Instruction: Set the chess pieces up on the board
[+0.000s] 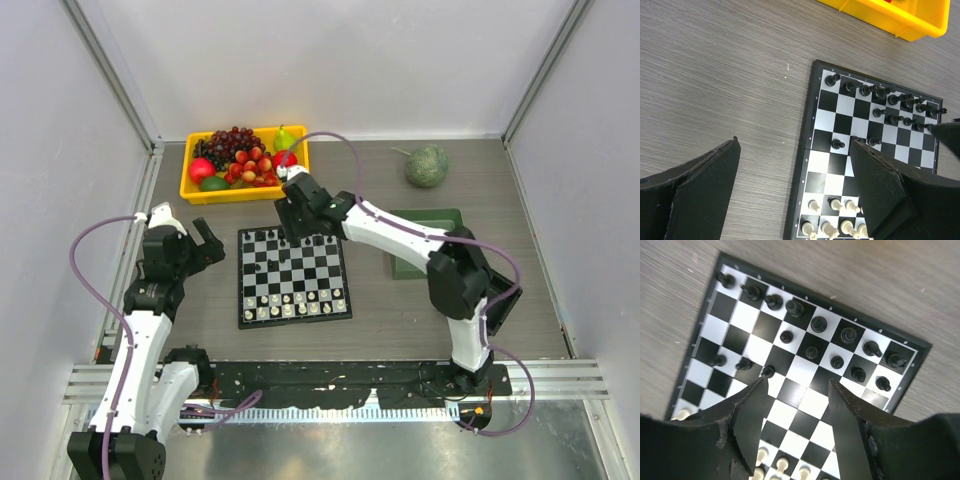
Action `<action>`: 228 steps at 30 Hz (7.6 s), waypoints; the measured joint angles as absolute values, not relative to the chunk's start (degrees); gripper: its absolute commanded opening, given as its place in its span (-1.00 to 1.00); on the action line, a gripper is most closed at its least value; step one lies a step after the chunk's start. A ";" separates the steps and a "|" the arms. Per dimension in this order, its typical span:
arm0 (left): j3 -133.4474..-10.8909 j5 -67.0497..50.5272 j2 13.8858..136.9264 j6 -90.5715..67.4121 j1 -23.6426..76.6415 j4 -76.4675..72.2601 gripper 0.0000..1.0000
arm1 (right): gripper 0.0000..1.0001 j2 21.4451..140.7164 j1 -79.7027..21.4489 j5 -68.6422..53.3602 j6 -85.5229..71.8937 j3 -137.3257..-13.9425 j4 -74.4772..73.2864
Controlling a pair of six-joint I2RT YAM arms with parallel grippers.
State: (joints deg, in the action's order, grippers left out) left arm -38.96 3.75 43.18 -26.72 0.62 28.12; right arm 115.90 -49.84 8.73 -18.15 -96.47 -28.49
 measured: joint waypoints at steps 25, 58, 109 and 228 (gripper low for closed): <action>-51.55 -4.62 58.00 -21.37 12.01 32.05 0.72 | 0.37 79.70 -33.43 3.70 -25.45 -71.96 -18.20; -70.37 3.64 98.65 -20.47 29.63 34.87 -0.16 | 0.38 69.76 -24.97 -4.16 -26.50 -65.32 -14.79; -68.45 4.95 99.35 -19.44 29.63 35.20 -1.00 | 0.38 70.46 -23.44 -7.88 -27.14 -64.99 -13.37; -62.39 6.26 88.33 -19.20 25.36 32.69 -0.29 | 0.37 75.42 -19.86 -15.66 -28.64 -64.97 -11.16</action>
State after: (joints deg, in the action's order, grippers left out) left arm -62.39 6.26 88.33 -19.20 25.36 32.69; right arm 75.42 -19.86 -15.66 -28.64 -64.97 -11.16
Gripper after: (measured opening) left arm 0.356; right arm 0.689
